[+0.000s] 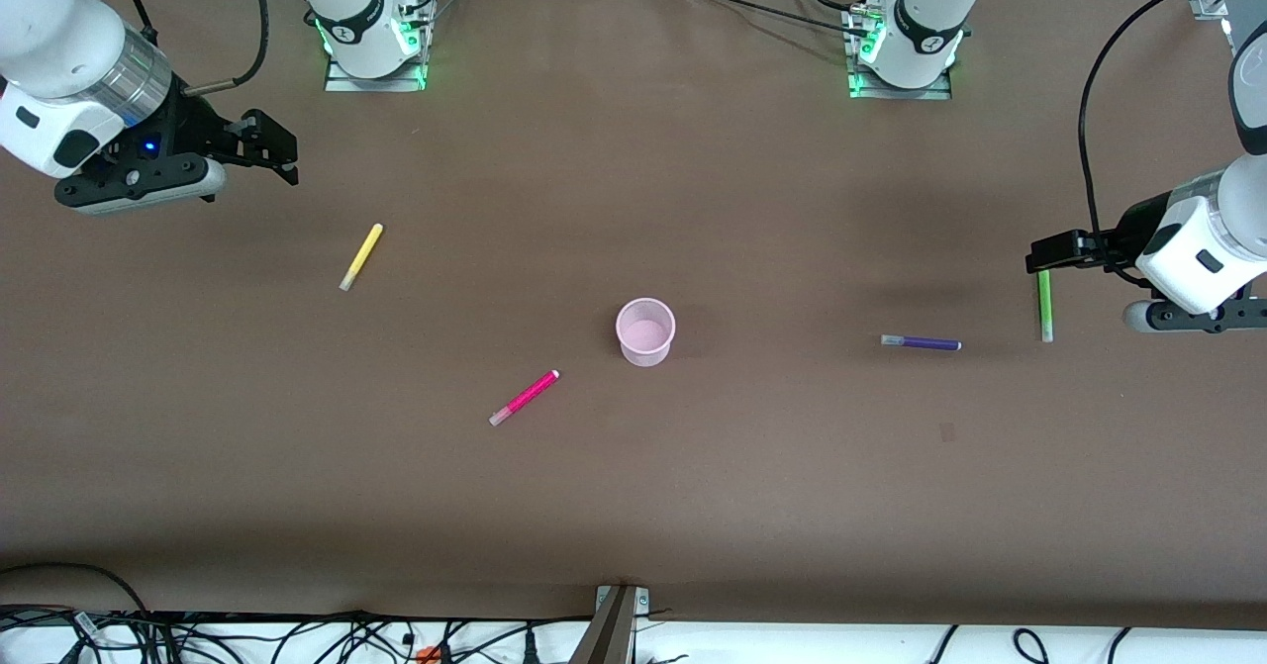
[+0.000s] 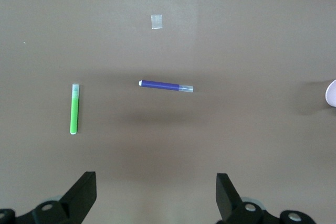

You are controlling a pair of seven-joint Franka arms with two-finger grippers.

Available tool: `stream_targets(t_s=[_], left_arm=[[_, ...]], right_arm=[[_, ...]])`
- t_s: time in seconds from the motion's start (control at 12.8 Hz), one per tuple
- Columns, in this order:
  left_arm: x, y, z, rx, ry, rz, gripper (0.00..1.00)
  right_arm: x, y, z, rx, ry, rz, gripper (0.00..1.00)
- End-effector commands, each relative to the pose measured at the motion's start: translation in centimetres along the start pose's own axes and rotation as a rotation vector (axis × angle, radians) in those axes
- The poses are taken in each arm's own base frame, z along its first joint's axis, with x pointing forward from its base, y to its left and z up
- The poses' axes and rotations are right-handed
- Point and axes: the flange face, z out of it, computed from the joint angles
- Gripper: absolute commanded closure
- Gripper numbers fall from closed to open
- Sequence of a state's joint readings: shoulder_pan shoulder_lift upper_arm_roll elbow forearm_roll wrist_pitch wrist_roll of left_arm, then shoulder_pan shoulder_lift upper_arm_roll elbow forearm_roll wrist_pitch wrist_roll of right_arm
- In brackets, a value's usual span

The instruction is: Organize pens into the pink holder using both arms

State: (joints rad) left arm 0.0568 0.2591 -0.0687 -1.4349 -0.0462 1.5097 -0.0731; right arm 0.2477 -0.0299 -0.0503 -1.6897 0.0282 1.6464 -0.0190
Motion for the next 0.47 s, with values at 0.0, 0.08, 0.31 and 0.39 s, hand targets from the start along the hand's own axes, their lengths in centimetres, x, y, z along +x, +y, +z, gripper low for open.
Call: stream_targets(t_s=[0.0, 0.08, 0.31, 0.39], left_arm=[[-0.5, 0.2, -0.3, 0.039, -0.002, 0.028, 0.0], [-0.5, 0.3, -0.4, 0.035, 0.002, 0.024, 0.0], [-0.3, -0.7, 0.3, 0.031, -0.014, 0.004, 0.0], [-0.1, -1.3, 1.0, 0.031, -0.032, -0.003, 0.0]], right_arm=[[-0.6, 0.0, -0.7, -0.002, -0.028, 0.031, 0.0], [-0.6, -0.1, -0.7, -0.005, -0.042, 0.039, 0.0], [-0.5, -0.1, -0.1, -0.004, -0.048, 0.055, 0.0], [-0.5, -0.1, 0.0, -0.004, -0.048, 0.053, 0.0]])
